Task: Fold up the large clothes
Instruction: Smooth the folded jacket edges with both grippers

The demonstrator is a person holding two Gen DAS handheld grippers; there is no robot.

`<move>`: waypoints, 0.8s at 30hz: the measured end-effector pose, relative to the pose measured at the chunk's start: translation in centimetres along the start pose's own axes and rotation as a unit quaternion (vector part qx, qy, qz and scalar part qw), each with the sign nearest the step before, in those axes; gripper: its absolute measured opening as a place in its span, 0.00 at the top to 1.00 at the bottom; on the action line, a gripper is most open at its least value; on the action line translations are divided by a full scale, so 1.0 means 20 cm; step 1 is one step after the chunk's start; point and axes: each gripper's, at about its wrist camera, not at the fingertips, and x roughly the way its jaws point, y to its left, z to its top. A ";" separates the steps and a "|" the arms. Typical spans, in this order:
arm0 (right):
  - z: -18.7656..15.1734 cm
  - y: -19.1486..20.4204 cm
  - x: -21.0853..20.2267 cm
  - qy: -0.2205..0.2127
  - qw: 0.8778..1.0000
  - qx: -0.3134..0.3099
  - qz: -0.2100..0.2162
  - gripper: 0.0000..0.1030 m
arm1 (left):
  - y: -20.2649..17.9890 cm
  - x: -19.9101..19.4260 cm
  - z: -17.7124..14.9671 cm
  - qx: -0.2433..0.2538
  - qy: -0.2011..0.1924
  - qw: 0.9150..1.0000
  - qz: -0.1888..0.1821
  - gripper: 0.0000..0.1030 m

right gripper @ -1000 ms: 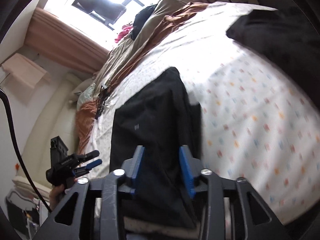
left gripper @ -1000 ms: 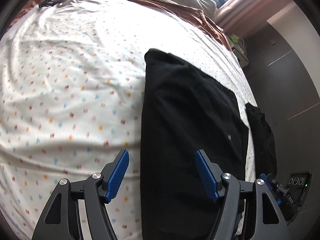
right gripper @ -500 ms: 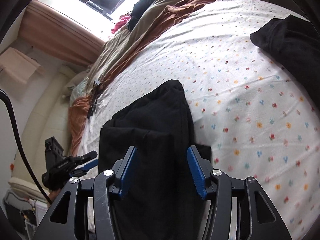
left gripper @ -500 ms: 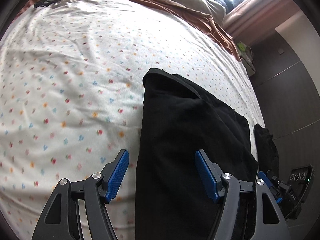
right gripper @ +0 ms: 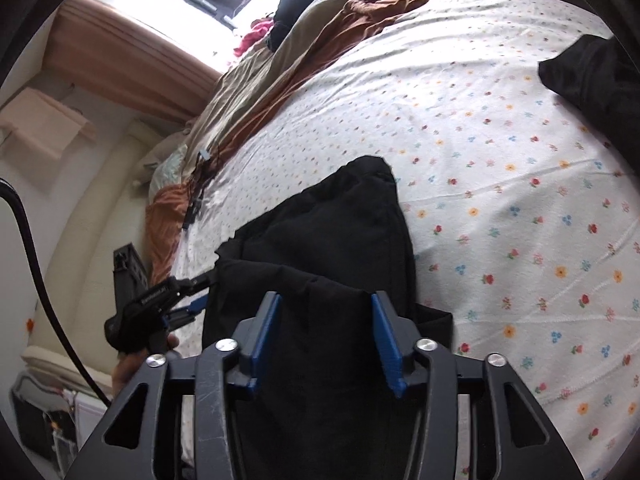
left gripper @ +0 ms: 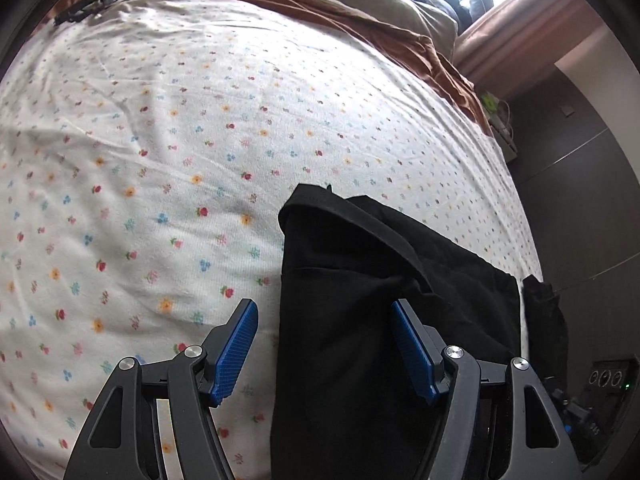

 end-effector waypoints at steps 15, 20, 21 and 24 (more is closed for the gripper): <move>-0.08 -0.18 -0.08 -0.041 0.998 0.032 -0.024 0.98 | -0.12 -0.08 -0.17 0.048 0.018 0.998 -0.027 0.32; -0.12 -0.26 0.00 -0.034 0.998 0.051 -0.026 0.98 | -0.10 -0.08 -0.23 0.044 0.023 0.999 -0.010 0.40; -0.12 -0.26 -0.01 -0.035 0.998 0.051 -0.023 0.98 | -0.08 -0.08 -0.24 0.039 0.026 0.999 -0.010 0.41; -0.12 -0.25 -0.02 -0.034 0.998 0.048 -0.021 0.96 | -0.05 -0.08 -0.27 0.022 0.020 0.999 -0.016 0.45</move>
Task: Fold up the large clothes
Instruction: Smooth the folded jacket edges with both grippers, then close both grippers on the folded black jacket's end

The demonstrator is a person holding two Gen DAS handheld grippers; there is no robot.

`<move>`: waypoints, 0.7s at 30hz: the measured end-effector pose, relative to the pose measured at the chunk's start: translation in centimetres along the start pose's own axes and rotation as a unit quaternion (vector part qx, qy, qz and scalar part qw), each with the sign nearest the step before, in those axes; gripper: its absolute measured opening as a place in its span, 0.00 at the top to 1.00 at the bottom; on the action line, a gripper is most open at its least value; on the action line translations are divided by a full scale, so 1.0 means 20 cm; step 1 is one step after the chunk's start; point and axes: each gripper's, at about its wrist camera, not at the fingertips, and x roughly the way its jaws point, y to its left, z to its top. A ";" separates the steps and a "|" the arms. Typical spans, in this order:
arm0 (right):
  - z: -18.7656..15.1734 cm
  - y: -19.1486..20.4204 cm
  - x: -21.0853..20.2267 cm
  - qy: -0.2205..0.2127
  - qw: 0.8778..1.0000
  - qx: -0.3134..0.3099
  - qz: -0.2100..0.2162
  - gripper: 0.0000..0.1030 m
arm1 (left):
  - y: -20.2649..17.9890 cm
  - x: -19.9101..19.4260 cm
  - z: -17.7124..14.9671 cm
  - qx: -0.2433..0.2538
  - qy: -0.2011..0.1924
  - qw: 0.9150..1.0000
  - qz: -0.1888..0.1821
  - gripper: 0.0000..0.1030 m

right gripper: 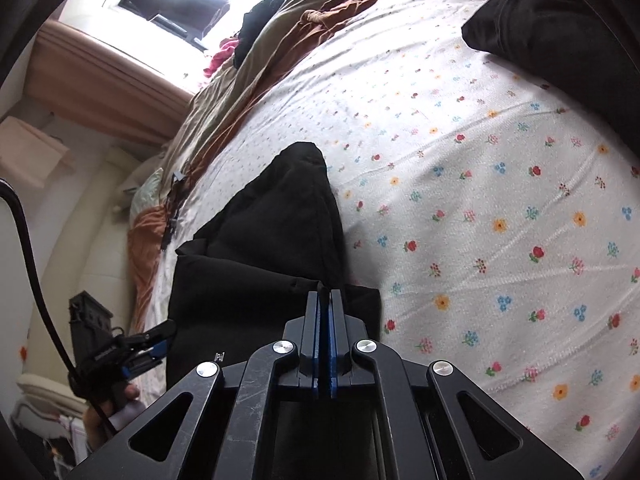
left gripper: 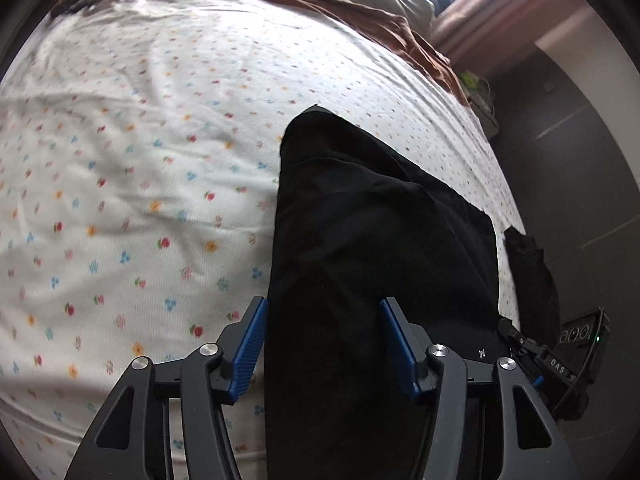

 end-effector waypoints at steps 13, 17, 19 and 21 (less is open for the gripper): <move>-0.01 -0.07 -0.02 0.068 0.997 -0.019 0.004 0.36 | 0.01 -0.01 -0.02 -0.007 -0.008 1.000 -0.007 0.47; -0.04 -0.07 0.03 0.093 0.995 -0.020 0.024 0.27 | 0.02 -0.02 -0.02 -0.014 -0.006 1.000 -0.013 0.47; -0.05 -0.08 0.05 0.096 0.995 -0.016 0.028 0.22 | 0.02 -0.02 -0.02 -0.014 -0.006 1.000 -0.014 0.47; -0.04 -0.08 0.07 0.099 0.994 -0.009 0.039 0.19 | 0.03 -0.02 -0.02 -0.015 -0.006 1.000 -0.015 0.47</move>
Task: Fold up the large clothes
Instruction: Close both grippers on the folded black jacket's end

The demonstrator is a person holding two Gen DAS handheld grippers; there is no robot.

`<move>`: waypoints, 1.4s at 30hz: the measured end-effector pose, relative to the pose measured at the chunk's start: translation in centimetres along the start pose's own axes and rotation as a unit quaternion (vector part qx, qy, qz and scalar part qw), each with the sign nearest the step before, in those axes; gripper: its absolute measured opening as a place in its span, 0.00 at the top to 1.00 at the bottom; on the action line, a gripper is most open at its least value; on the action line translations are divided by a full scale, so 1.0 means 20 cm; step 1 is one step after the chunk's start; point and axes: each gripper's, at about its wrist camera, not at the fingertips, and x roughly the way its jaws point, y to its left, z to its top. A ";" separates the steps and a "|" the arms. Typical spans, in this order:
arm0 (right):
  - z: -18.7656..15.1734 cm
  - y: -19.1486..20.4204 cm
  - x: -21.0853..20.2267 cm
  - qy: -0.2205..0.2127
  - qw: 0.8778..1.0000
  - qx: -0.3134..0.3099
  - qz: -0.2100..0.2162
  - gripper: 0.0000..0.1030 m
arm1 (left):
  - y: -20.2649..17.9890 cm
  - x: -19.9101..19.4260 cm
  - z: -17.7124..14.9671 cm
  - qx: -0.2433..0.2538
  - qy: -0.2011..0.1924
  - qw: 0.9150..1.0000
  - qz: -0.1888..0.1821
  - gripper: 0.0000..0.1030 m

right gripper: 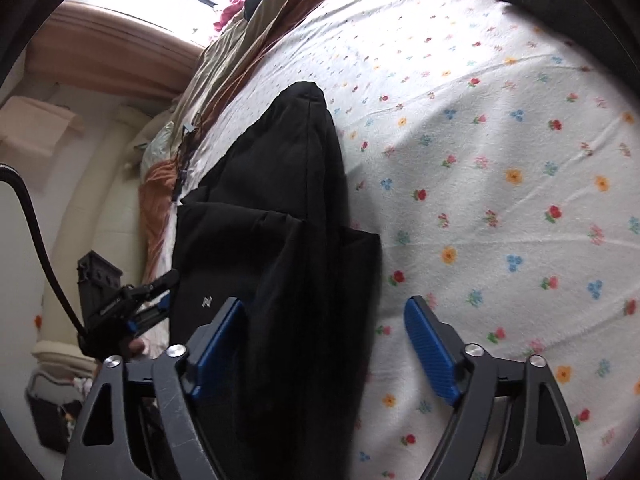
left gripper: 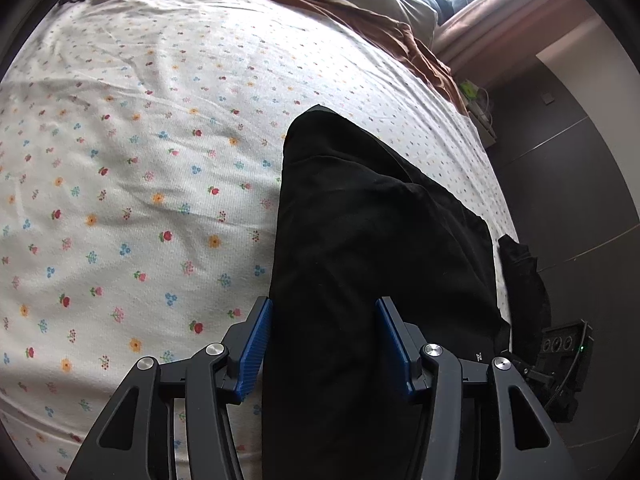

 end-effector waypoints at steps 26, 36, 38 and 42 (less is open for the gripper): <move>0.09 0.07 0.14 0.066 0.996 -0.002 0.067 0.38 | 0.06 0.07 0.00 -0.025 0.021 0.999 -0.015 0.35; 0.09 0.07 0.19 0.059 0.995 0.006 0.076 0.65 | 0.01 0.08 0.01 -0.006 0.020 1.000 -0.009 0.43; 0.08 0.08 0.18 0.056 0.995 0.005 0.079 0.76 | 0.01 0.08 0.01 -0.008 0.020 1.000 -0.009 0.46; 0.07 0.20 0.09 0.037 0.996 -0.025 0.071 0.82 | -0.03 0.04 0.00 0.001 0.014 1.000 -0.002 0.55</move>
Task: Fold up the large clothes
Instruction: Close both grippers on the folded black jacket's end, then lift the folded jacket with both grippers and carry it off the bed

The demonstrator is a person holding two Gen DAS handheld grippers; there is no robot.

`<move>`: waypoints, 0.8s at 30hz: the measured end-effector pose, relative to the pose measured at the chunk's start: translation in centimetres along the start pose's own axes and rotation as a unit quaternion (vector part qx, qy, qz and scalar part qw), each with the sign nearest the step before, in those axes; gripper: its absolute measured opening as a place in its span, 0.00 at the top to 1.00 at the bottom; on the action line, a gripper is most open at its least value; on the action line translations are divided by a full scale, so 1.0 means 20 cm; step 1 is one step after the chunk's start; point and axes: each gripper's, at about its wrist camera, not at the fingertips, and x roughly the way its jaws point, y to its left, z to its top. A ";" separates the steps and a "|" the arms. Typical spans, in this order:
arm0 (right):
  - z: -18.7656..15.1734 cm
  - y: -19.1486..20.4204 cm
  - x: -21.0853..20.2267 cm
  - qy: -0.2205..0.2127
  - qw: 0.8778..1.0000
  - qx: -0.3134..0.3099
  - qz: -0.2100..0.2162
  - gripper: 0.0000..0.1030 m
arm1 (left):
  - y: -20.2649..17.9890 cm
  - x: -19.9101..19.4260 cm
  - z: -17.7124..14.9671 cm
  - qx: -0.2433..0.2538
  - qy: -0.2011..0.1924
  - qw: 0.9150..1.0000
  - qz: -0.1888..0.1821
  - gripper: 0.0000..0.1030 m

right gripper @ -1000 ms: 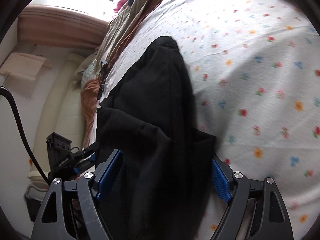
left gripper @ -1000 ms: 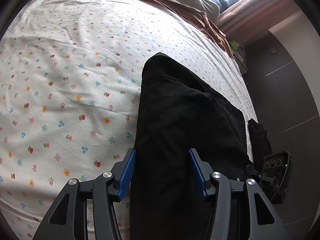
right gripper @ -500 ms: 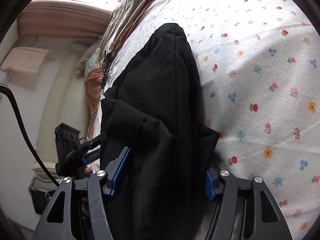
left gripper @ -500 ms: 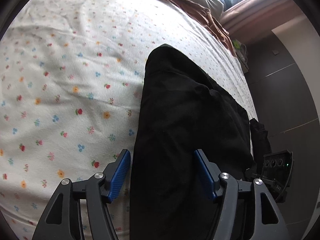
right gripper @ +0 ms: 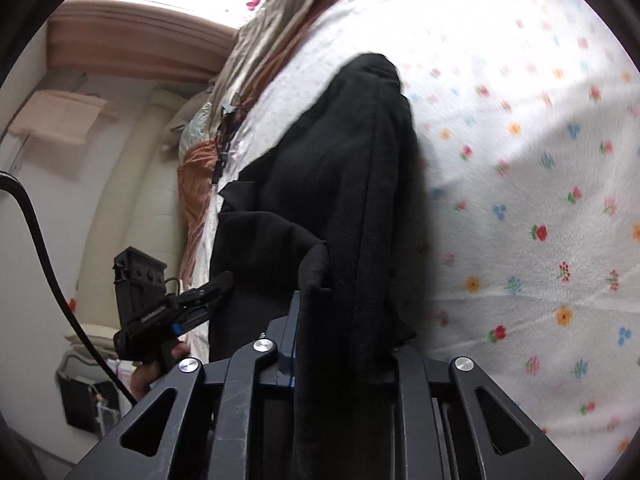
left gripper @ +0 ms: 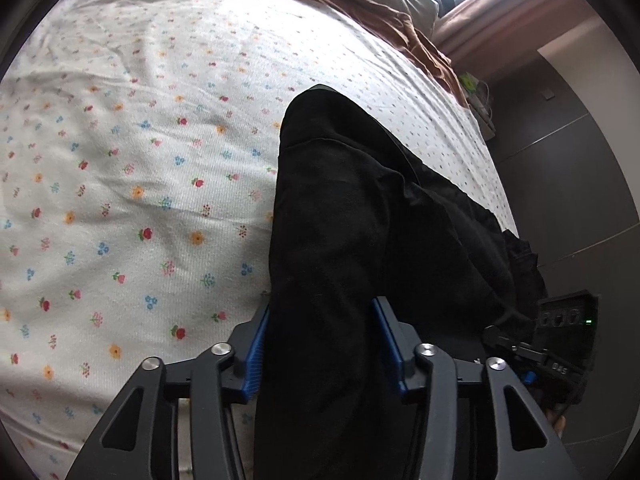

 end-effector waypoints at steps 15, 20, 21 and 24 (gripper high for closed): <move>-0.14 0.36 -0.35 -0.074 0.995 -0.064 0.013 0.85 | -0.19 -0.43 -0.17 0.017 -0.075 0.996 -0.051 0.73; -0.20 0.45 -0.49 -0.096 0.992 -0.084 0.017 0.85 | -0.29 -0.53 -0.22 0.021 -0.088 0.993 -0.073 0.74; -0.22 0.47 -0.52 -0.100 0.991 -0.088 0.018 0.84 | -0.30 -0.56 -0.23 0.020 -0.092 0.992 -0.079 0.74; -0.26 0.54 -0.62 -0.114 0.988 -0.102 0.017 0.85 | -0.35 -0.63 -0.26 0.020 -0.102 0.990 -0.092 0.74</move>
